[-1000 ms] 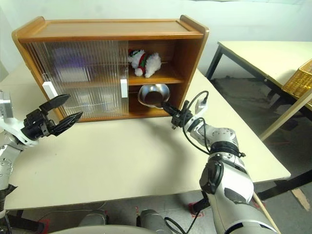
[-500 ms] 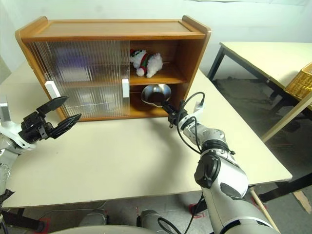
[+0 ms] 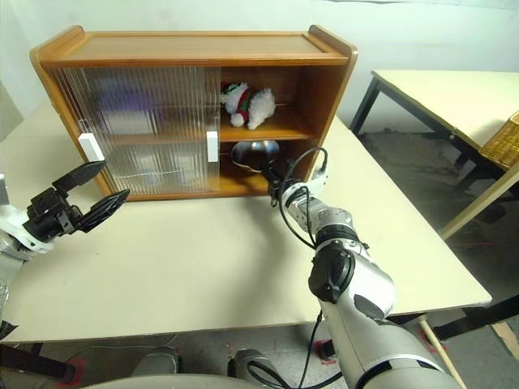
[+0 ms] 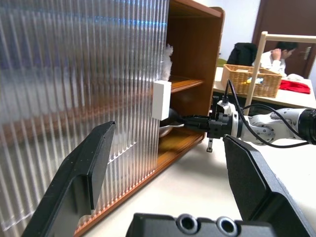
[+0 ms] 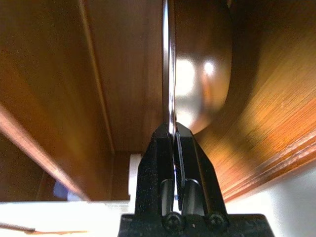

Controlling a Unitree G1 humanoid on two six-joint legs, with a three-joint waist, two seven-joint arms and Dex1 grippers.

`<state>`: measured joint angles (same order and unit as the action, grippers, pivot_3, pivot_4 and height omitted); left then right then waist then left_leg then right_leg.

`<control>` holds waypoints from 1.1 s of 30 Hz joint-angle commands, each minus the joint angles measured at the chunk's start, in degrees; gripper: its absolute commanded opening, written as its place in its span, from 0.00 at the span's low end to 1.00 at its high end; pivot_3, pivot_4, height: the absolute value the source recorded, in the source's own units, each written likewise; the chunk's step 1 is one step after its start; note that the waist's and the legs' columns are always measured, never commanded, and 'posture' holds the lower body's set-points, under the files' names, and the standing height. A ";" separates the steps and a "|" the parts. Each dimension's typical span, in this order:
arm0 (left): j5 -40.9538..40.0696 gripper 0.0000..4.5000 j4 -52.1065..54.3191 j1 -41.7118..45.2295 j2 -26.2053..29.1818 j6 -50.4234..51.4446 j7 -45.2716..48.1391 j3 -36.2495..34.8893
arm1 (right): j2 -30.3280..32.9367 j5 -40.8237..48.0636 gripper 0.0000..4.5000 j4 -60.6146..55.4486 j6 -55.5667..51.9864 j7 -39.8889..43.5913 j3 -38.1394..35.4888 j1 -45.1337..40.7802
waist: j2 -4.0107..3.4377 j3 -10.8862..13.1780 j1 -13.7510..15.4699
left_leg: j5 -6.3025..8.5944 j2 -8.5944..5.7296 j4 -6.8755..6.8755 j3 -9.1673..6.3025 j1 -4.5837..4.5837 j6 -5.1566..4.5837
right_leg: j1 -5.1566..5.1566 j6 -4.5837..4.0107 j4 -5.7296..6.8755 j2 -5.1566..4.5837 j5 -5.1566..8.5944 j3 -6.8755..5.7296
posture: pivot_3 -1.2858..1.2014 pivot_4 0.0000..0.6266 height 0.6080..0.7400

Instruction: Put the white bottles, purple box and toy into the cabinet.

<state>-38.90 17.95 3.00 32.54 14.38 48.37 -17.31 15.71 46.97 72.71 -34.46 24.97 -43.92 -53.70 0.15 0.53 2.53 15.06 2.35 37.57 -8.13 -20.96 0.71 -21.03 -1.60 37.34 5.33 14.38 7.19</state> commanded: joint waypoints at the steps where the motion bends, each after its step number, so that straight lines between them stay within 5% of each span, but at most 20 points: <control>1: -0.55 1.00 1.87 -1.27 0.32 0.45 -0.69 -0.89 | -0.72 -0.09 0.01 0.90 2.27 -1.89 -0.97 -0.97 | 0.00 0.00 0.30 | 0.00 0.00 -0.02 -0.06 0.00 0.00 | -0.01 -0.01 0.00 0.00 0.01 0.00 | 0.58 0.00 1.00; 15: -0.71 1.00 0.81 -0.04 0.87 0.24 -0.82 -0.08 | -1.09 -0.54 0.01 2.49 6.83 -5.38 -3.04 0.48 | 0.01 -0.01 1.54 | 0.01 0.01 -0.09 -0.21 0.02 0.03 | -0.02 -0.12 0.02 0.00 0.04 -0.02 | 0.57 0.00 1.00; 18: -0.63 1.00 0.47 0.28 0.85 0.23 -0.55 0.13 | -0.69 -1.72 0.17 2.53 7.82 -4.35 -2.19 0.98 | 0.01 -0.01 1.50 | 0.01 0.02 -0.09 -0.22 0.02 0.03 | -0.02 -0.13 0.02 0.00 0.03 -0.02 | 0.57 0.00 1.00; 28: -0.08 1.00 -1.60 2.19 0.30 -0.36 0.65 1.57 | 1.66 -2.50 0.98 2.13 4.47 0.03 -1.96 2.09 | 0.06 -0.04 1.16 | 0.03 0.02 -0.09 -0.18 0.04 0.05 | -0.02 -0.04 0.02 0.00 -0.01 -0.04 | 0.56 0.00 1.00; 33: 0.14 1.00 -2.79 2.95 0.02 -0.72 1.60 2.14 | 3.63 -2.94 0.99 0.33 -2.80 5.44 -0.31 2.42 | 0.06 -0.04 1.05 | 0.02 0.01 0.04 -0.18 0.03 0.05 | 0.01 -0.05 0.03 0.00 -0.02 -0.03 | 0.56 0.00 1.00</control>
<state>-39.64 15.97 5.45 32.65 14.09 49.40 -16.27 18.70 44.80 74.37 -34.60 28.37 -45.53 -51.64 0.21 0.50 3.57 15.08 2.36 37.63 -8.31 -20.94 0.76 -21.02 -1.65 37.36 5.33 14.36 7.16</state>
